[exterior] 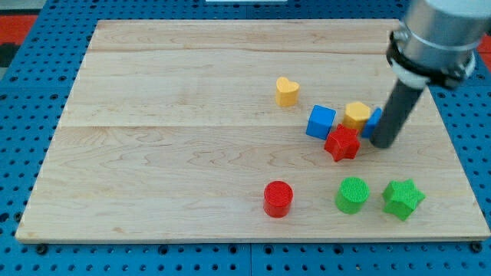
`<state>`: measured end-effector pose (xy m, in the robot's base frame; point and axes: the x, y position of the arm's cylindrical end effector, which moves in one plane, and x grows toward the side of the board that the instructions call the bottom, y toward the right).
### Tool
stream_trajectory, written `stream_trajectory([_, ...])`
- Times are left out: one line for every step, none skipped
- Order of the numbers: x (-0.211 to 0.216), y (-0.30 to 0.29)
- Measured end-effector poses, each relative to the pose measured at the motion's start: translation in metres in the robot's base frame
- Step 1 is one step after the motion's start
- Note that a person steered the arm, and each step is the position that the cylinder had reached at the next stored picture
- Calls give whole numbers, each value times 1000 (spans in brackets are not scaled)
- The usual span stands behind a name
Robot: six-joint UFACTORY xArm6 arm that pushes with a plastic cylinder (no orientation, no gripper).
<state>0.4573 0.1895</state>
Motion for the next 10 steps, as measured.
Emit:
stream_trajectory([-29, 3])
stream_trajectory([-88, -18])
stream_trajectory([-104, -21])
stream_trajectory([-107, -21])
stream_trajectory([-108, -21])
stream_trajectory([-108, 1])
stream_trajectory([-111, 30])
stream_trajectory([-147, 27])
stream_trajectory([-193, 1])
stream_trajectory([-197, 44])
